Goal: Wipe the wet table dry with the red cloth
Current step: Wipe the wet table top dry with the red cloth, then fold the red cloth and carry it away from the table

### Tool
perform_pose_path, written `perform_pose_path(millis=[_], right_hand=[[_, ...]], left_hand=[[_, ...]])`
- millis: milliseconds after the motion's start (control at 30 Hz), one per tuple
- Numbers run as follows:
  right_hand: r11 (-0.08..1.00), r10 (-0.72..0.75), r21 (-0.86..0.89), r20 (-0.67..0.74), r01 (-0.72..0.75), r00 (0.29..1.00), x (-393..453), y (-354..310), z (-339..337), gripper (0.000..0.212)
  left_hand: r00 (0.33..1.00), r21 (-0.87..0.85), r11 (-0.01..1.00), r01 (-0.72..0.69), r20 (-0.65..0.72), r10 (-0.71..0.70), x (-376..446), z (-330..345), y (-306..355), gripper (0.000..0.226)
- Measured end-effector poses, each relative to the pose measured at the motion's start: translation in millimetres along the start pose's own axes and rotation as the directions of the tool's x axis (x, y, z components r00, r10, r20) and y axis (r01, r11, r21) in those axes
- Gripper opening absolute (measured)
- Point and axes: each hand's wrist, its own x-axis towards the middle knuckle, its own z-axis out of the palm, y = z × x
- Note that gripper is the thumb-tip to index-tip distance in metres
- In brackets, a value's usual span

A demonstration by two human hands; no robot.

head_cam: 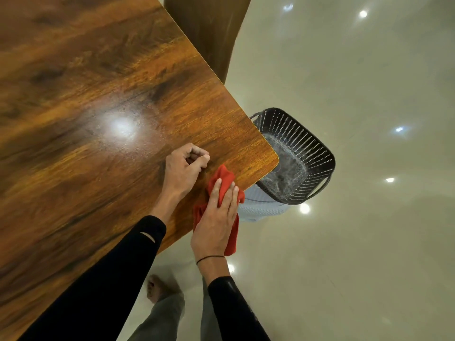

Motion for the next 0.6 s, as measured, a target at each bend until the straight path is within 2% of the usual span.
perform_pose_path(millis=[100,200,300,400,500,600], right_hand=[[0.998,-0.031,0.053,0.084,0.026,0.996,-19,-8,-4,0.095],[0.997,-0.072,0.022,0.207,0.069,0.976,-39,-18,-12,0.096],[0.993,-0.113,0.018,0.306,0.112,0.945,-64,-33,-20,0.089],[0.987,-0.145,0.11,0.355,0.113,0.923,-88,-52,-27,0.075],[0.921,-0.116,0.386,0.393,-0.049,0.912,-92,-60,-36,0.053],[0.694,-0.082,0.619,0.574,-0.367,0.815,-75,-70,-48,0.037]], left_hand=[[0.999,0.025,0.999,0.029,0.035,-0.03,-16,-19,-1,0.007],[0.996,0.033,0.996,0.082,0.045,-0.084,-39,-43,-4,0.01],[0.989,0.028,0.989,0.145,0.04,-0.146,-67,-68,-6,0.012],[0.975,0.012,0.978,0.209,0.074,-0.209,-93,-93,-10,0.014],[0.959,0.003,0.96,0.279,0.048,-0.279,-118,-123,-17,0.015],[0.922,-0.042,0.921,0.387,0.013,-0.387,-140,-150,-25,0.013]])
